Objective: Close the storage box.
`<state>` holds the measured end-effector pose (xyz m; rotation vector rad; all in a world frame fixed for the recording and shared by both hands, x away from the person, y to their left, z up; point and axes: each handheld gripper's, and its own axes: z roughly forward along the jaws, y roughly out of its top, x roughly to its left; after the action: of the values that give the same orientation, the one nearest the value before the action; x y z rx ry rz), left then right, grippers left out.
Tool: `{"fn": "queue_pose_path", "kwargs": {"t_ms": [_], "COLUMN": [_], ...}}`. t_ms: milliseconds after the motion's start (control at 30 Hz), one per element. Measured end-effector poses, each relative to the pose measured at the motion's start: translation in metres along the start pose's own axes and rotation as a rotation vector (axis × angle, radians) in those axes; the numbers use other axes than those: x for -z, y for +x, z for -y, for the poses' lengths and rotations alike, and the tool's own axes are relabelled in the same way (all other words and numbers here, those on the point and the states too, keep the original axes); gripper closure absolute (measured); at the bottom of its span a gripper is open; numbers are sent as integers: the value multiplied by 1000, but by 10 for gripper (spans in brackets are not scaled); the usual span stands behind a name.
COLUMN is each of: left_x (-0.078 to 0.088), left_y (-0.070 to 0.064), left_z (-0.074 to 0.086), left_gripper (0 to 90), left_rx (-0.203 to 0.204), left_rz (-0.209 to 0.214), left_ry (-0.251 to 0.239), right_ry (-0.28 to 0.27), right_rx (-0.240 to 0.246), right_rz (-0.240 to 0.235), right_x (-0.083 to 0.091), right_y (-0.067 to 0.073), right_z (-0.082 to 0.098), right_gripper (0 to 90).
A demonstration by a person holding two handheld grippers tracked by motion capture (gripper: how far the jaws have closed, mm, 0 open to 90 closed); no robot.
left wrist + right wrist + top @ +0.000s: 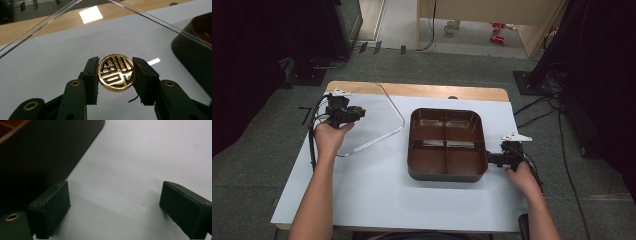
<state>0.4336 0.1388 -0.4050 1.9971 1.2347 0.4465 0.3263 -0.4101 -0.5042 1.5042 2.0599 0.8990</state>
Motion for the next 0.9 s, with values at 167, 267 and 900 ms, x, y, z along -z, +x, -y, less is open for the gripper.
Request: {"fn": "queue_pose_path", "kwargs": {"t_ms": [167,267,900], "left_x": [16,20,6], "left_y": [-11,-20,-101], "left_z": [-11,-14,-28], "left_gripper": [594,594,594], "left_rx": [-10,-30,-160], "left_rz": [36,57,213], "left_ry": [-25,-42,-50], "right_ry": [0,0,0], "right_rx": [-1,0,1], "right_rz": [0,0,0], "right_x": [0,0,0], "right_y": [0,0,0], "right_z": [0,0,0], "right_gripper": [90,90,90]}}
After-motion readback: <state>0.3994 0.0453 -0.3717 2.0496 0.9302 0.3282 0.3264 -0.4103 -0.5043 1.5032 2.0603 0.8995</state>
